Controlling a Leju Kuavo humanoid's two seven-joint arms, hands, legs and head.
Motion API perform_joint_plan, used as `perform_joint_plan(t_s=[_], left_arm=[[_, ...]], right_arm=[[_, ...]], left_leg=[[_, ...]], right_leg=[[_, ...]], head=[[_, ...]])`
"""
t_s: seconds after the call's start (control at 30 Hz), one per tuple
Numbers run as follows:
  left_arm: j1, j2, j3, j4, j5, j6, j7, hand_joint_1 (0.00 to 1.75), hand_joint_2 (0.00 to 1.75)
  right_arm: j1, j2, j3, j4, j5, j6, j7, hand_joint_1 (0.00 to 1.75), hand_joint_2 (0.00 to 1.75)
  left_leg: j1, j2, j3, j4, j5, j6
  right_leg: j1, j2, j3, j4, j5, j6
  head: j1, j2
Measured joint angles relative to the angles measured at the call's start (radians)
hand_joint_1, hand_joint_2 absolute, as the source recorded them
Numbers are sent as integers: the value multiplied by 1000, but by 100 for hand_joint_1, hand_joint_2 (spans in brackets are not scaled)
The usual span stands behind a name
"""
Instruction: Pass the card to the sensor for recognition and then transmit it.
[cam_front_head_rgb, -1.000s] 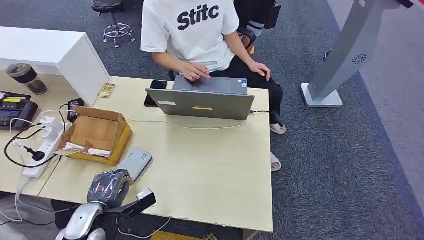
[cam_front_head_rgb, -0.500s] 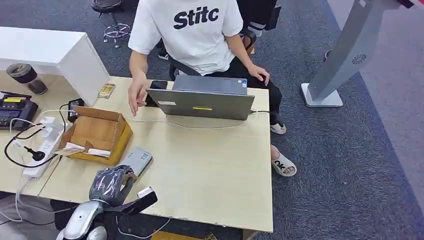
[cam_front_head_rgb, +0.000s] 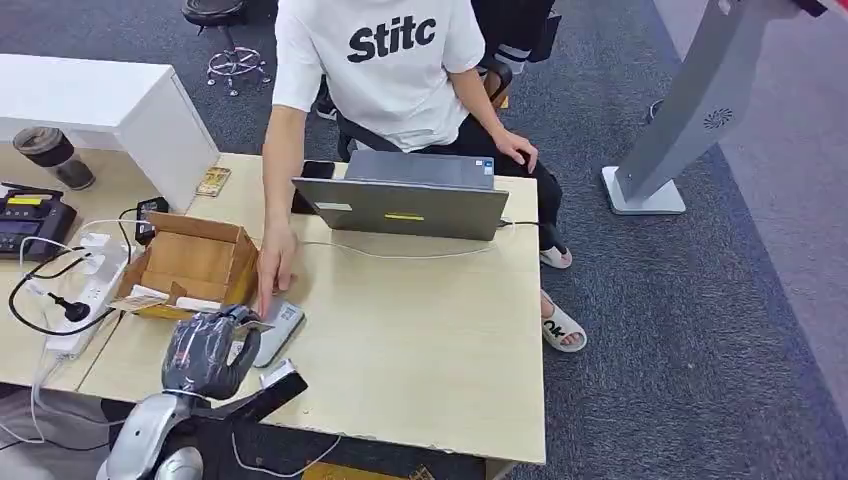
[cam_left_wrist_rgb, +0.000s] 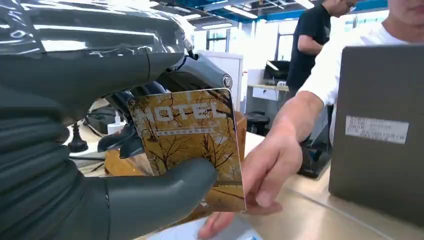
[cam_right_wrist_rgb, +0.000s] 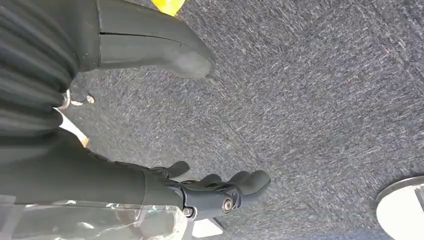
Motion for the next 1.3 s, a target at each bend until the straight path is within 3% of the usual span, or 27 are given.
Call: perform_joint_plan(t_s=[0.3, 0.47, 1.0, 1.3], left_arm=[[-5, 2, 2, -24, -20, 3, 33, 175, 175], [-22, 10, 45, -21, -33, -2, 56, 175, 175], [-45, 16, 72, -20, -44, -8, 66, 175, 175], [-81, 8, 184, 40, -143, -35, 111, 175, 175]], right_arm=[[0, 3, -6, 0, 3, -1, -9, 0, 175], [0, 3, -6, 0, 16, 0, -9, 0, 175], [-1, 3, -6, 0, 21, 0, -7, 0, 175], [-2, 3, -6, 10, 45, -1, 2, 0, 175]], left_leg=[[0, 0, 0, 0, 0, 0], [0, 0, 0, 0, 0, 0], [0, 0, 0, 0, 0, 0], [0, 3, 0, 0, -1, 0]], right_leg=[[0, 0, 0, 0, 0, 0], [0, 0, 0, 0, 0, 0], [0, 1, 0, 0, 0, 0], [0, 4, -1, 0, 0, 0]], head=[[0, 0], [0, 0], [0, 0], [0, 0]])
